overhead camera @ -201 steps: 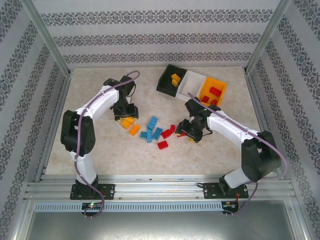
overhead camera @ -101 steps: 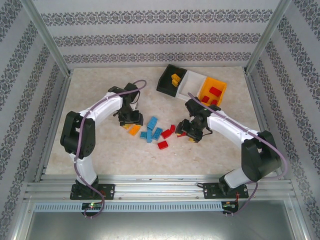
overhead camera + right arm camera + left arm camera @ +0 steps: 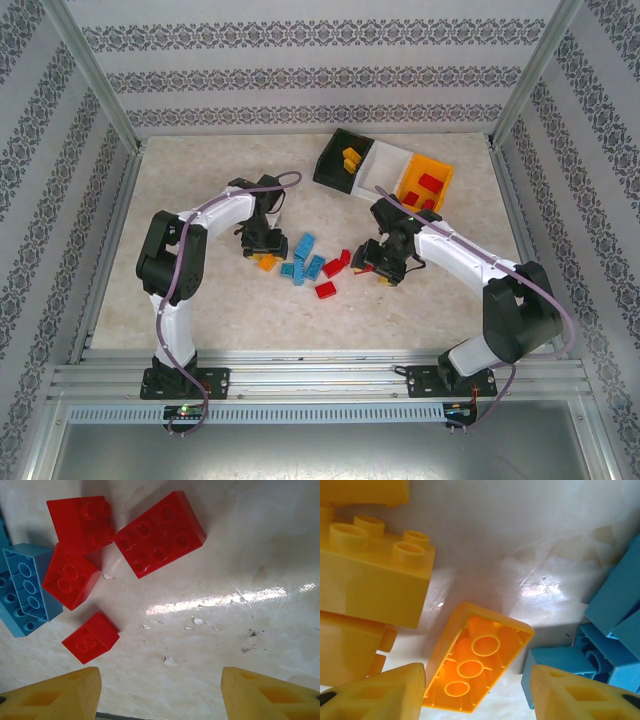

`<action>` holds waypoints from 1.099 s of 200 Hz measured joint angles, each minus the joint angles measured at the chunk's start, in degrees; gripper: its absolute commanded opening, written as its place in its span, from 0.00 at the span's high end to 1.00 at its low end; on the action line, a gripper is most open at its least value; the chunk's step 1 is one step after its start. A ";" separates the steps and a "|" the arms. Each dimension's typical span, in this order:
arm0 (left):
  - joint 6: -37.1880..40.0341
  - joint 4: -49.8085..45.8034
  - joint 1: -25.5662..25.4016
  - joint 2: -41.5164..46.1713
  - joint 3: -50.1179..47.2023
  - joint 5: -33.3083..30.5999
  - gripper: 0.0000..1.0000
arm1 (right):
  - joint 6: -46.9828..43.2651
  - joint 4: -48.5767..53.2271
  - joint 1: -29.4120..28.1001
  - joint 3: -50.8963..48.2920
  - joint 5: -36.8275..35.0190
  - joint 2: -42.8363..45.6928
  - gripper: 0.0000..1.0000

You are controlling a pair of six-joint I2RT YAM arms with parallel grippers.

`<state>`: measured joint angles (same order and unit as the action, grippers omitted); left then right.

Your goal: Sort the legos into containers by color

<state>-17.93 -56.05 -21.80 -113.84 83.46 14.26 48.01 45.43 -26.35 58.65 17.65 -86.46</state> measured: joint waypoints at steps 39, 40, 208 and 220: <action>0.37 -0.07 -0.02 -0.31 0.02 -0.17 0.45 | -0.02 0.13 0.55 0.00 0.02 -0.20 0.34; 0.37 -0.04 -0.02 -0.33 0.00 -0.17 0.45 | -0.02 0.13 0.57 0.00 0.02 -0.22 0.34; -1.60 -0.09 -0.63 -4.28 2.51 -0.76 0.68 | -0.44 0.13 1.66 0.00 0.04 -0.39 0.34; -1.92 -0.13 -0.66 -4.96 5.14 -0.09 0.68 | -0.44 0.13 1.95 0.00 0.07 -0.39 0.34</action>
<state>-19.86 -56.18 -22.46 -118.80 88.60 14.17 47.57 45.56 -24.40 58.65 17.72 -86.85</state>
